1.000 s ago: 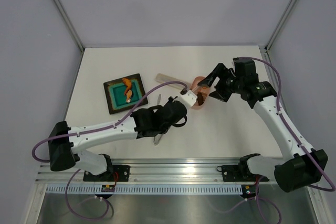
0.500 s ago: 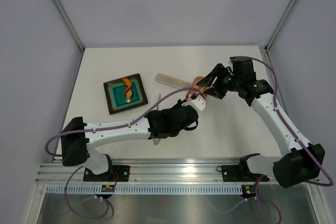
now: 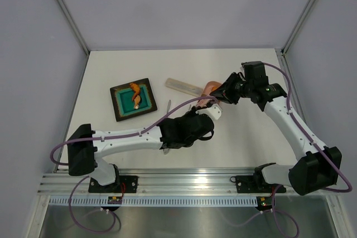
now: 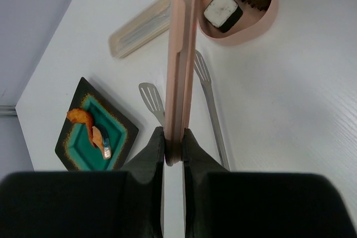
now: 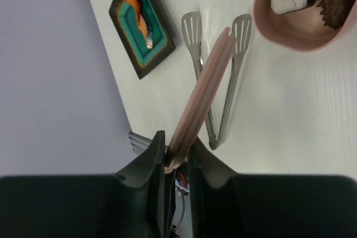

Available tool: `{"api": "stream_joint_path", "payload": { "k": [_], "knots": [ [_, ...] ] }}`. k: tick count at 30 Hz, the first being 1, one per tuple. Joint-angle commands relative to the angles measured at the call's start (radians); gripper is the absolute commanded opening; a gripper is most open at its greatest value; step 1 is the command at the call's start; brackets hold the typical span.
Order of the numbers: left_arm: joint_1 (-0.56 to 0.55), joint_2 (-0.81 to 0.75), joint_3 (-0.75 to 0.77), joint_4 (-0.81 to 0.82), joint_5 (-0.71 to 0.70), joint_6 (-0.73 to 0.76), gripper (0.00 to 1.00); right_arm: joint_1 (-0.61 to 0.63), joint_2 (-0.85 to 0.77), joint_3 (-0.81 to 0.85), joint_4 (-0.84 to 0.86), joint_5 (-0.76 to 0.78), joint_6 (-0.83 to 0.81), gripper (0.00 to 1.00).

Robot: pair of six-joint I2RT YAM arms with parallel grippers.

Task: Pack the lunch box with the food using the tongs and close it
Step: Pick up the box lid from the center of the board, then close the box lid on the packing box.

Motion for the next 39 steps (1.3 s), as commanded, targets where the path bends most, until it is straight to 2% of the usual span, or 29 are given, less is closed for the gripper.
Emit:
{"api": "stream_joint_path", "payload": {
  "k": [1, 2, 3, 5, 6, 11, 14, 17, 20, 22, 23, 26, 30, 36, 39],
  "knots": [
    [-0.012, -0.004, 0.030, 0.066, -0.098, 0.014, 0.00, 0.012, -0.001, -0.007, 0.013, 0.010, -0.029, 0.19],
    [-0.010, -0.004, 0.027, 0.068, -0.109, 0.008, 0.00, 0.012, -0.001, -0.006, 0.009, 0.018, -0.037, 0.05],
    [-0.012, -0.004, 0.024, 0.066, -0.121, 0.003, 0.00, 0.012, -0.001, -0.007, 0.005, 0.032, -0.040, 0.00],
    [-0.013, -0.011, 0.021, 0.062, -0.124, -0.012, 0.01, 0.012, -0.005, -0.007, 0.001, 0.046, -0.049, 0.00],
    [-0.013, -0.014, 0.016, 0.059, -0.121, -0.014, 0.06, 0.012, -0.008, -0.006, 0.002, 0.056, -0.054, 0.00],
    [-0.010, -0.048, 0.004, 0.048, -0.086, -0.064, 0.79, 0.011, -0.005, 0.005, 0.015, 0.056, -0.101, 0.00],
    [-0.012, -0.088, 0.007, 0.030, -0.060, -0.097, 0.99, 0.012, 0.003, 0.022, 0.012, 0.067, -0.140, 0.00],
    [-0.006, -0.146, 0.022, -0.013, -0.044, -0.141, 0.99, 0.004, 0.021, 0.048, 0.005, 0.076, -0.204, 0.00],
    [0.017, -0.232, 0.027, -0.061, -0.009, -0.208, 0.99, -0.032, 0.040, 0.058, 0.044, 0.018, -0.304, 0.00],
    [0.058, -0.305, 0.025, -0.096, 0.043, -0.263, 0.99, -0.122, 0.067, 0.052, 0.076, -0.112, -0.364, 0.00],
    [0.074, -0.330, 0.021, -0.105, 0.081, -0.282, 0.99, -0.159, 0.080, 0.049, 0.126, -0.245, -0.371, 0.00],
    [0.131, -0.425, 0.008, -0.130, 0.124, -0.333, 0.99, -0.253, 0.158, 0.080, 0.162, -0.400, -0.405, 0.00],
    [0.175, -0.508, -0.010, -0.155, 0.155, -0.376, 0.99, -0.258, 0.291, 0.150, 0.189, -0.554, -0.421, 0.00],
    [0.180, -0.554, -0.039, -0.182, 0.161, -0.420, 0.99, -0.282, 0.359, 0.155, 0.347, -0.605, -0.339, 0.00],
    [0.180, -0.556, -0.042, -0.204, 0.166, -0.437, 0.99, -0.287, 0.419, 0.187, 0.374, -0.637, -0.354, 0.00]
  ]
}}
